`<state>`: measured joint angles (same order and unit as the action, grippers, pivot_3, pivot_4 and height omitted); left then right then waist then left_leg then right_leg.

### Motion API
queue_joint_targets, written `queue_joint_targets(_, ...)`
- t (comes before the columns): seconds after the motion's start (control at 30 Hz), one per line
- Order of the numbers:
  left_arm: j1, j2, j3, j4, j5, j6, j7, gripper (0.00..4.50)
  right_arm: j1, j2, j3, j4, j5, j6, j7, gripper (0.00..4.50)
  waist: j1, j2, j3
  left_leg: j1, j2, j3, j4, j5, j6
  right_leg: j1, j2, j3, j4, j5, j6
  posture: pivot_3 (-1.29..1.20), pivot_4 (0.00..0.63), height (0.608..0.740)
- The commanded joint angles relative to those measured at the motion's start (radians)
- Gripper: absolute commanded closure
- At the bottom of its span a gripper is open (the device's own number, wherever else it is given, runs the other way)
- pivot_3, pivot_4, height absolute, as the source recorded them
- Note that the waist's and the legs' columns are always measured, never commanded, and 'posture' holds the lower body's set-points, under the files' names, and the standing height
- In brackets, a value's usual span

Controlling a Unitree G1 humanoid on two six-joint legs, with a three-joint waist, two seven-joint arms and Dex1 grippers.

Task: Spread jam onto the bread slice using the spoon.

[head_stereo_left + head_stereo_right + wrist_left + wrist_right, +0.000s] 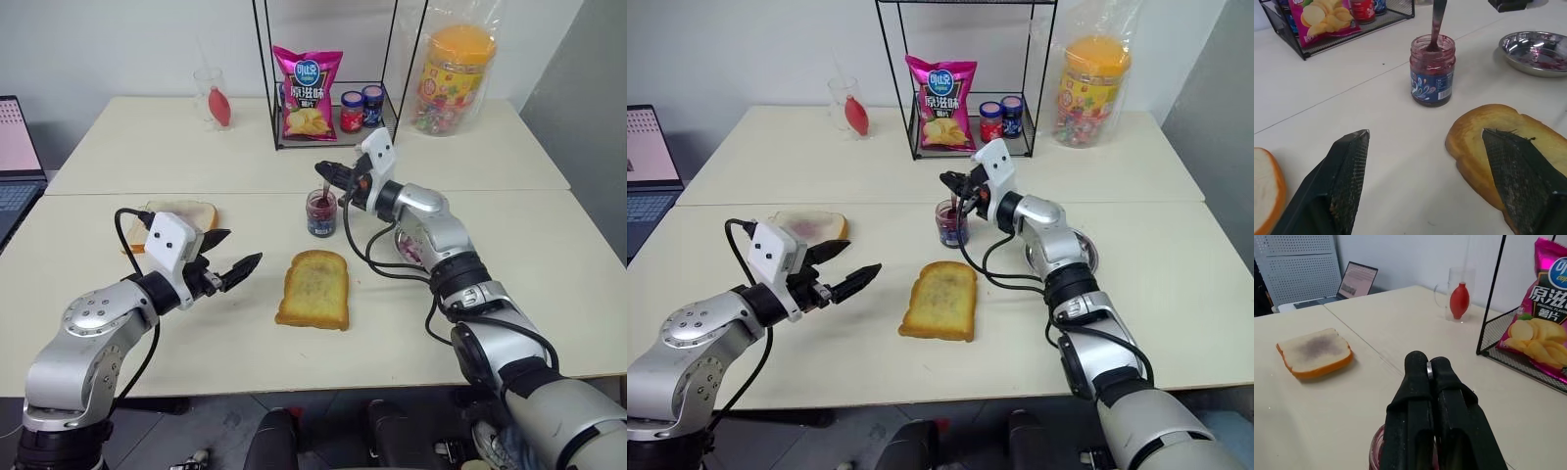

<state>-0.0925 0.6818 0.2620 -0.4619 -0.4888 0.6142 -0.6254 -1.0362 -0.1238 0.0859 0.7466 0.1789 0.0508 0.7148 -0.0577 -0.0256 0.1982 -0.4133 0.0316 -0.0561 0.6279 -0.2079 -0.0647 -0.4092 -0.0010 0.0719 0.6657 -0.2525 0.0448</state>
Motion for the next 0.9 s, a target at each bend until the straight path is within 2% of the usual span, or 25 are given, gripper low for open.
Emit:
queue_joint_targets(0.03,-0.026,0.010,0.000,-0.004,0.006,-0.034,-0.010,0.67,-0.039,0.012,0.004,-0.017,-0.016,0.001,0.005,4.46,0.000,0.000,0.000,0.000,0.000,0.000,0.000,0.000,0.000,0.000,0.000,0.000,0.000,0.000,0.000,0.00,0.150,0.740)
queue_joint_targets(0.3,-0.058,0.005,-0.036,0.017,0.028,-0.058,-0.016,0.67,-0.041,0.036,-0.009,-0.014,-0.015,0.149,-0.011,4.46,0.000,0.000,0.000,0.000,0.000,0.000,0.000,0.000,0.000,0.000,0.000,0.000,0.000,0.000,0.000,0.00,0.150,0.740)
queue_joint_targets(0.9,-0.082,-0.009,-0.067,0.038,0.041,-0.077,-0.017,0.67,-0.105,0.050,-0.214,-0.023,0.153,0.414,-0.114,4.46,0.000,0.000,0.000,-0.001,0.000,0.000,0.000,0.000,0.000,-0.001,0.000,0.000,0.000,0.000,0.000,0.00,0.150,0.740)
